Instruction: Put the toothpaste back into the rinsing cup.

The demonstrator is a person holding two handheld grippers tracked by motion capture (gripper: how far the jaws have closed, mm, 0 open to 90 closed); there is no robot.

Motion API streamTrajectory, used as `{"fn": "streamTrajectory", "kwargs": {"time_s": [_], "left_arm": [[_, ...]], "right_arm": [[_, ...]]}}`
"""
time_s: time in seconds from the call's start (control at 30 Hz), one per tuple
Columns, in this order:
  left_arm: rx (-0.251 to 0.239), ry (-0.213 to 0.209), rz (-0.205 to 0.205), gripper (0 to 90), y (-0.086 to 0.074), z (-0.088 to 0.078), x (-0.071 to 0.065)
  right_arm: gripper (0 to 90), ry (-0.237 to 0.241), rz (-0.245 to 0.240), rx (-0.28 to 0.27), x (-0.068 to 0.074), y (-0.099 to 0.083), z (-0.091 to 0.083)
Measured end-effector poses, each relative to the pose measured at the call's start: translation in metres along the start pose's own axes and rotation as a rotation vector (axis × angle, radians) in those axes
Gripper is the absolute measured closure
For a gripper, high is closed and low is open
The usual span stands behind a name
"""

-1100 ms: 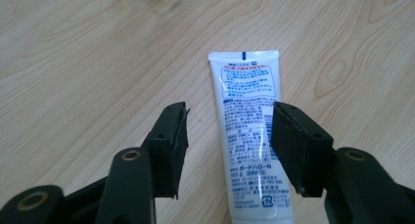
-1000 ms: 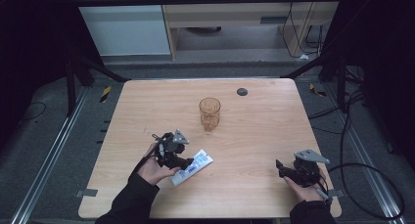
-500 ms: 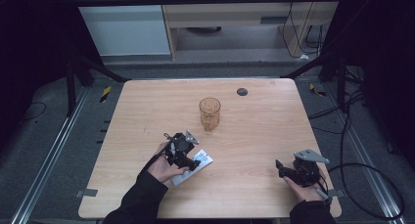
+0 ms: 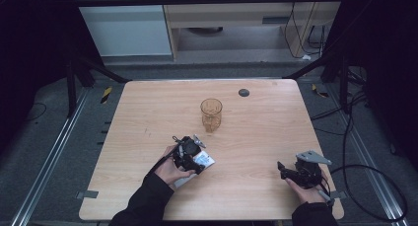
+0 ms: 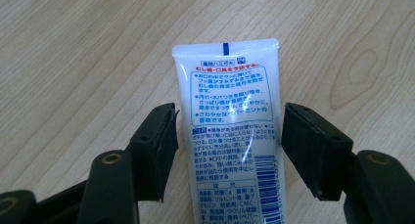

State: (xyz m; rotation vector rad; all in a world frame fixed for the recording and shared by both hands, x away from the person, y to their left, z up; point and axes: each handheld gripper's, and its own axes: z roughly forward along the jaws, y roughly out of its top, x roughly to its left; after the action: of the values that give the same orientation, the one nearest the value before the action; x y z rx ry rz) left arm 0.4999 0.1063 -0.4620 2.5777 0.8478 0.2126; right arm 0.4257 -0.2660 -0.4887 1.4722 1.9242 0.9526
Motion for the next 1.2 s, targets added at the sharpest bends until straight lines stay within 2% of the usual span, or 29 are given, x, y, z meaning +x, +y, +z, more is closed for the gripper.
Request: {"fn": "streamTrajectory", "kwargs": {"time_s": [0.43,0.53,0.7,0.97,1.2], "left_arm": [[0.018,-0.010,-0.015,36.5,-0.001,0.010,0.000],[0.030,0.000,-0.004,36.3,-0.002,0.013,-0.001],[0.022,0.006,-0.007,37.5,-0.003,0.013,-0.002],[0.012,0.003,-0.026,46.0,-0.004,0.009,-0.004],[-0.029,-0.020,-0.060,60.5,-0.009,-0.011,-0.001]], "right_arm": [[23.3,0.001,-0.002,0.004,0.000,0.000,0.001],[23.4,0.002,-0.002,0.004,0.001,0.000,0.001],[23.4,0.002,-0.003,0.003,0.001,0.000,0.001],[23.4,-0.002,-0.002,0.003,0.000,0.000,0.001],[23.5,-0.004,-0.001,0.004,0.000,0.000,0.001]]}}
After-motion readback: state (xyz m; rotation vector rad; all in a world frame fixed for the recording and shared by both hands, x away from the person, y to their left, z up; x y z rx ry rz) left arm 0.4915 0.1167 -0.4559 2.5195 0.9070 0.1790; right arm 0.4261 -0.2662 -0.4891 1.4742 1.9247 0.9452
